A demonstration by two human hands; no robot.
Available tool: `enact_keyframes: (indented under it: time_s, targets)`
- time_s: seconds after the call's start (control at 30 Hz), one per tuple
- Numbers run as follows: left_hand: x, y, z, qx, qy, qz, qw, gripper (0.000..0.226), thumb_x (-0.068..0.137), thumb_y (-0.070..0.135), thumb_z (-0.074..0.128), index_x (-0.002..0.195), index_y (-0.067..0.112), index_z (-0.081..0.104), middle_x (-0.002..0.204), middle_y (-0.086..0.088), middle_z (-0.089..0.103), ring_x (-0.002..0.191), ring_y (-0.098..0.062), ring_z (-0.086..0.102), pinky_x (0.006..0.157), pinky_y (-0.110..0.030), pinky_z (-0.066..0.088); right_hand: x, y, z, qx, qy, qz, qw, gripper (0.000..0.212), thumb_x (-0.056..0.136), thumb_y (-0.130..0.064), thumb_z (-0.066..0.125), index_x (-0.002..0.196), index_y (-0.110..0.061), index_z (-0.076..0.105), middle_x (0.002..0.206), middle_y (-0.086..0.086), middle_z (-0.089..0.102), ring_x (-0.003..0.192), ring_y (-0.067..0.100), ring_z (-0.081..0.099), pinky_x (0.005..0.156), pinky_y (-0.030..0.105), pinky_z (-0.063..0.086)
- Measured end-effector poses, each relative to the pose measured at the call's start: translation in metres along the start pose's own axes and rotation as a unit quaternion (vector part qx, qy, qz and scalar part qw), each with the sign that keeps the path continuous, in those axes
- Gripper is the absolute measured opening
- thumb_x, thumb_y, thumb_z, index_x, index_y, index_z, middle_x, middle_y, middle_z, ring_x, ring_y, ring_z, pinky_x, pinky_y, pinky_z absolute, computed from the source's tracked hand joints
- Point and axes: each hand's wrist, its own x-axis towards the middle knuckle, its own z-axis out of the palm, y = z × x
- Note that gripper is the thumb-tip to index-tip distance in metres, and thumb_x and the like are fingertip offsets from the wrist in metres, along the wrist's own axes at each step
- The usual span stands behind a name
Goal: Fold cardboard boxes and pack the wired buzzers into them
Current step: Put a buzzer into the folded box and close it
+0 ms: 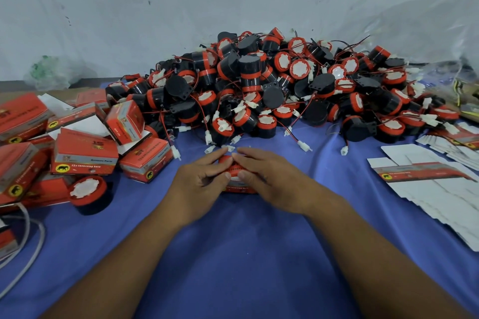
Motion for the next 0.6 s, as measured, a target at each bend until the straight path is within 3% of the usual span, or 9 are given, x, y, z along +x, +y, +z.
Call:
enact_keyframes:
  time_s: [0.1,0.2,0.33,0.5,0.6]
  targets:
    - [0.0,0.0,-0.002,0.027,-0.003,0.007,1.0,0.042,0.092,0.012,0.067,0.134,0.014,0.059,0.146,0.012,0.045,0.133,0.005,0.038,0.104,-0.003,0.03,0.0,-0.003,0.014,-0.091,-0.038,0.004,0.995,0.059,0.107,-0.036,0.04,0.156,-0.007,0.026,0.164,0.013,0.02,0.152,0.028,0.019,0.124,0.036,0.011]
    - [0.0,0.0,-0.004,0.021,-0.011,-0.004,1.0,0.05,0.091,0.01,0.068,0.138,0.017,0.055,0.148,0.016,0.04,0.136,0.004,0.036,0.104,-0.002,0.031,-0.001,-0.004,0.023,-0.114,-0.09,0.047,0.988,0.078,0.101,-0.056,0.037,0.16,-0.025,-0.004,0.167,0.001,-0.012,0.154,0.024,-0.012,0.125,0.042,0.005]
    - [-0.001,0.0,-0.003,0.029,-0.028,-0.004,0.999,0.058,0.09,0.009,0.07,0.143,0.019,0.05,0.152,0.014,0.038,0.14,0.001,0.033,0.113,-0.016,0.032,-0.002,-0.006,0.025,-0.113,-0.052,0.029,0.992,0.08,0.101,-0.049,0.048,0.16,-0.021,0.002,0.168,0.002,-0.007,0.154,0.021,-0.011,0.125,0.045,0.011]
    - [0.001,-0.005,-0.007,0.036,-0.026,-0.001,0.999,0.047,0.093,0.017,0.066,0.139,0.017,0.056,0.147,0.012,0.045,0.133,0.002,0.041,0.109,-0.012,0.035,0.004,-0.015,0.014,-0.087,0.111,-0.046,0.989,0.085,0.092,-0.027,0.061,0.157,-0.002,0.013,0.167,0.014,0.001,0.155,0.028,-0.005,0.125,0.043,0.01]
    - [0.002,-0.007,-0.006,0.044,-0.023,0.023,0.998,0.046,0.092,0.014,0.068,0.137,0.021,0.057,0.141,0.022,0.045,0.13,0.009,0.04,0.11,-0.01,0.031,0.007,-0.015,0.02,-0.119,-0.033,-0.013,0.992,0.081,0.094,-0.027,0.053,0.158,-0.002,0.01,0.167,0.012,0.002,0.155,0.022,-0.005,0.125,0.042,0.007]
